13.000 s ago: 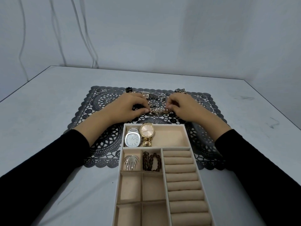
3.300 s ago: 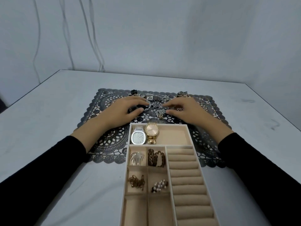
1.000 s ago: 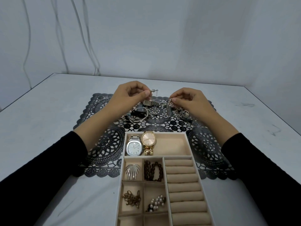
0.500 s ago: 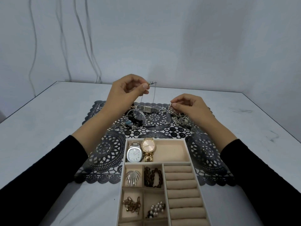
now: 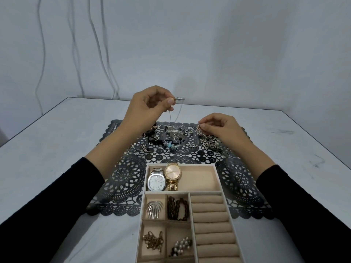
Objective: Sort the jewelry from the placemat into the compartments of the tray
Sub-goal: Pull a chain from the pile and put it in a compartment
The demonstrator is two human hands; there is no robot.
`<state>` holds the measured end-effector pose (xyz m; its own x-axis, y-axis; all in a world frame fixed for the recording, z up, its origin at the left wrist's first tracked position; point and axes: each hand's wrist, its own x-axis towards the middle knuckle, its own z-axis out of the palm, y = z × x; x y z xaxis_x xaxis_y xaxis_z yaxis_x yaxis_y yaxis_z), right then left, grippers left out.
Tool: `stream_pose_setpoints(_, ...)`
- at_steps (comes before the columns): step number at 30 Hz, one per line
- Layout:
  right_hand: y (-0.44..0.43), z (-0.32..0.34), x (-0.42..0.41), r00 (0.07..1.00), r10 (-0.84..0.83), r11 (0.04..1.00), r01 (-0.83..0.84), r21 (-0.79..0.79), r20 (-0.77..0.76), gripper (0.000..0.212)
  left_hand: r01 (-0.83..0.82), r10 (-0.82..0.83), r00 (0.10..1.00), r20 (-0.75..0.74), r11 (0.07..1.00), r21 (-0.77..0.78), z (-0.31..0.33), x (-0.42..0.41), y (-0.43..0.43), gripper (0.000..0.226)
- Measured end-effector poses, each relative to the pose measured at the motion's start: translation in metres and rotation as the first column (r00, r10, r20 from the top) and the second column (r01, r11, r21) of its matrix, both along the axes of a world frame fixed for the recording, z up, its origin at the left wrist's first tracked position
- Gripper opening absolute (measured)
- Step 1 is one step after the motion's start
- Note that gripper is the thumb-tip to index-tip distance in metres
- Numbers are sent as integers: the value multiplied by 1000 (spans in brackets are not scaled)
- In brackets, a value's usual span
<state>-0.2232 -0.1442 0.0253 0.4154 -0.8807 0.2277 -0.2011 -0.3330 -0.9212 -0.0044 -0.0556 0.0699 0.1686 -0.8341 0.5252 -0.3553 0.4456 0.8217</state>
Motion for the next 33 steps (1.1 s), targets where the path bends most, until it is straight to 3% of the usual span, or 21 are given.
stream_pose_setpoints(3,1,-4,2,999,34,999,-34,8,-28,10,17,-18,1000,22,999,34,-3,-1,-1,7)
stream_pose_setpoints(12,6,-13,8,986,101,995,-101,7,-132,12,-169,147,979,143,973,160,-44,26,-12,7)
stream_pose_setpoints(17,6,-12,8,984,100,995,-100,9,-145,11,-122,116,992,42,973,196,-53,32,-12,3)
stream_pose_setpoints(29,2,-11,7,992,43,997,-50,-53,-116,11,-89,93,995,-43,992,89,-34,24,-8,5)
stream_pose_setpoints(33,6,-6,6,999,40,999,-41,-28,-34,12,-99,101,993,-56,994,39,-20,23,-5,10)
